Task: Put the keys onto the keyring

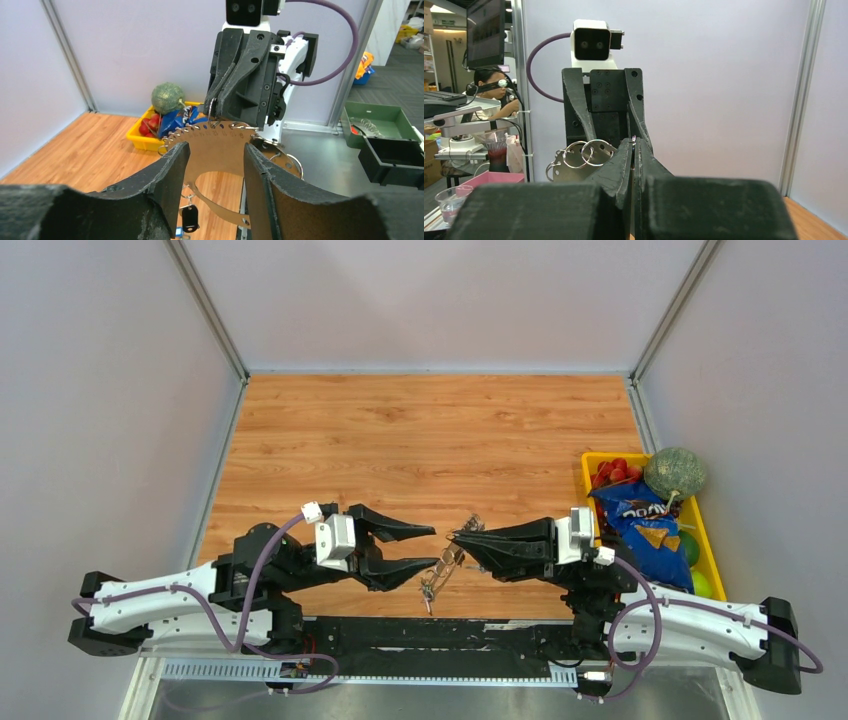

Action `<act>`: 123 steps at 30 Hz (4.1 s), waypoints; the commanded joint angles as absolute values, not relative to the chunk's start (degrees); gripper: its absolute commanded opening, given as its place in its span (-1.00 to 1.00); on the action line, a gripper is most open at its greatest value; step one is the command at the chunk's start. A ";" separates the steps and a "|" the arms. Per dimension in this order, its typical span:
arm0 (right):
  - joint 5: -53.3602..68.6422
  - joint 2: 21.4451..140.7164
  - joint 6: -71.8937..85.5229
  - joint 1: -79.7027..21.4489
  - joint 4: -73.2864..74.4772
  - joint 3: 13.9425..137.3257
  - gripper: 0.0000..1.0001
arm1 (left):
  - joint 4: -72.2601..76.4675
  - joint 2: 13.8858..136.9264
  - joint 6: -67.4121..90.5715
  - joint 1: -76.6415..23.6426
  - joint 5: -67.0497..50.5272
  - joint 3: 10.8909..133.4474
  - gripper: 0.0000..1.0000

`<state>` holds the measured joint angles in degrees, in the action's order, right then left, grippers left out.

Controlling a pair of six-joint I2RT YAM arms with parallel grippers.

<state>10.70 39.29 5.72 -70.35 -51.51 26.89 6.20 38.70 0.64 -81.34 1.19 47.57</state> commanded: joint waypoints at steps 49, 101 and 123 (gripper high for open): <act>12.90 36.35 1.11 -73.49 -42.02 33.74 -0.96 | 7.20 43.88 1.64 -81.48 1.65 52.23 -0.99; -28.84 45.08 50.36 -66.40 27.58 29.93 0.18 | -13.39 35.94 -3.88 -81.47 26.46 54.17 -0.99; -25.56 63.03 76.33 -62.93 27.80 30.67 -0.03 | -15.03 29.74 -0.63 -81.47 24.86 49.50 -0.99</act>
